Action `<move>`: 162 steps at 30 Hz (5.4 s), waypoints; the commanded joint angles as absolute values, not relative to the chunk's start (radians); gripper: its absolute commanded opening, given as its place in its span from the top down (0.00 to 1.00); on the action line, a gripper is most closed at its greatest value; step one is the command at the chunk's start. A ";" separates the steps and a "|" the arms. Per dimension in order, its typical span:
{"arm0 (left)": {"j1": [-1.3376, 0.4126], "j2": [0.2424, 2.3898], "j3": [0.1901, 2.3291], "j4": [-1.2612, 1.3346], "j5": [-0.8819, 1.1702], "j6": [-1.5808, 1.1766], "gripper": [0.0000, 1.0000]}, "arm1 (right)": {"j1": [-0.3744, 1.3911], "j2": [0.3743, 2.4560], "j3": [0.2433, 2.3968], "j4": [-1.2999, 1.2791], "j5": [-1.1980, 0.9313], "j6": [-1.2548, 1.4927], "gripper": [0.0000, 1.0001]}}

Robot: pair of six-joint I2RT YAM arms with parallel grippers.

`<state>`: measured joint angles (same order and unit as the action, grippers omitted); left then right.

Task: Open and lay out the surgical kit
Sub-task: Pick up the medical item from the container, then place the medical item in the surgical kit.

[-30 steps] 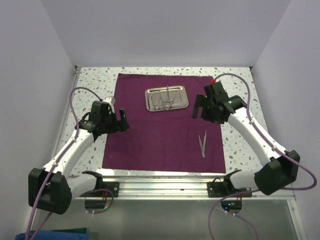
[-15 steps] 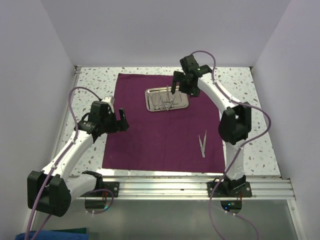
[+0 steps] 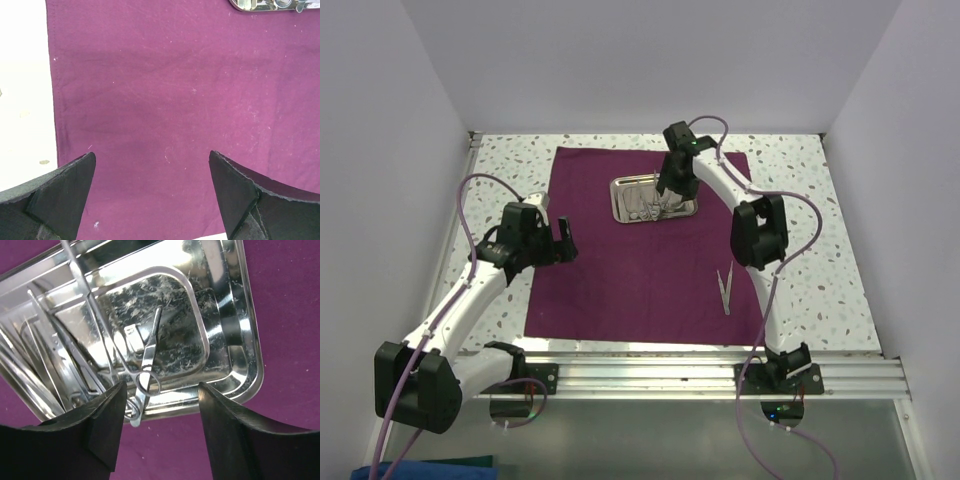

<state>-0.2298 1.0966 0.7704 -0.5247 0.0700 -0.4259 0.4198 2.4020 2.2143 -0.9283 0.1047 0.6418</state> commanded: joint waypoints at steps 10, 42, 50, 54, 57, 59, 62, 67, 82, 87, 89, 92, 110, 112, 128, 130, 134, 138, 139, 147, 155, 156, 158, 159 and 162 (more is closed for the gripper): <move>-0.235 1.085 0.769 -0.497 0.058 -0.411 0.01 | 0.443 2.536 2.457 -1.005 0.247 0.759 0.45; -0.235 1.112 0.770 -0.499 0.080 -0.399 0.01 | 0.522 2.617 2.549 -0.862 0.330 0.716 0.45; -0.235 1.141 0.773 -0.497 0.087 -0.396 0.01 | 0.522 2.654 2.572 -0.847 0.367 0.664 0.41; -0.235 1.152 0.773 -0.499 0.083 -0.396 0.01 | 0.525 2.675 2.562 -0.887 0.397 0.641 0.41; -0.235 1.161 0.773 -0.500 0.080 -0.396 0.01 | 0.525 2.677 2.542 -0.897 0.420 0.611 0.41; -0.235 1.169 0.775 -0.502 0.077 -0.396 0.01 | 0.526 2.684 2.545 -0.900 0.437 0.581 0.41; -0.235 1.183 0.778 -0.503 0.074 -0.397 0.01 | 0.525 2.707 2.568 -0.907 0.454 0.554 0.41; -0.235 1.206 0.781 -0.512 0.058 -0.400 0.01 | 0.526 2.741 2.579 -0.936 0.442 0.534 0.54; -0.235 1.255 0.785 -0.523 0.045 -0.406 0.01 | 0.520 2.663 2.588 -0.924 0.387 0.465 1.00; -0.235 1.253 0.787 -0.525 0.051 -0.408 0.01 | 0.512 2.487 2.596 -0.841 0.400 0.440 1.00; -0.235 1.246 0.784 -0.523 0.054 -0.408 0.00 | 0.514 2.424 2.538 -0.802 0.402 0.434 1.00; -0.235 1.223 0.779 -0.515 0.061 -0.407 0.00 | 0.514 2.329 2.481 -0.814 0.394 0.431 1.00; -0.235 1.431 1.182 -0.554 0.061 -0.318 0.00 | 0.811 1.546 1.241 -0.666 0.265 0.908 1.00; -0.238 1.448 1.212 -0.560 0.060 -0.324 0.00 | 0.839 1.540 1.214 -0.650 0.262 0.945 1.00; -0.244 1.178 1.008 -0.606 0.061 -0.370 0.00 | 0.877 1.635 1.120 -0.609 0.265 1.117 1.00; -0.244 1.151 0.986 -0.606 0.058 -0.373 0.00 | 0.879 1.640 1.118 -0.620 0.278 1.124 1.00; -0.245 1.095 0.931 -0.595 0.054 -0.379 0.00 | 0.884 1.661 1.130 -0.627 0.265 1.105 1.00; -0.244 1.092 0.925 -0.597 0.049 -0.377 0.01 | 0.903 1.693 1.157 -0.656 0.264 1.092 0.47; -0.244 1.092 0.928 -0.598 0.043 -0.377 0.00 | 0.905 1.703 1.164 -0.673 0.264 1.092 0.22; -0.244 1.127 0.997 -0.595 0.034 -0.367 0.00 | 0.905 1.681 1.268 -0.810 0.314 1.043 0.05; -0.244 1.271 1.161 -0.517 0.092 -0.388 0.00 | 0.907 1.412 1.391 -0.946 0.471 0.930 0.07; -0.245 1.296 1.181 -0.505 0.103 -0.397 0.00 | 0.905 1.346 1.388 -0.951 0.483 0.919 0.07; -0.245 1.371 1.244 -0.466 0.130 -0.431 0.00 | 0.907 1.283 1.379 -0.982 0.523 0.893 0.07; -0.248 1.397 1.265 -0.451 0.138 -0.446 0.00 | 0.907 1.225 1.373 -0.994 0.534 0.885 0.07; -0.284 1.521 1.383 -0.400 0.150 -0.488 0.00 | 0.905 1.143 1.344 -1.067 0.577 0.879 0.07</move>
<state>-0.2455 1.4364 1.2705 -0.5091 0.1059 -0.4290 0.9031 1.1904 1.3598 -0.9501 0.4717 0.9134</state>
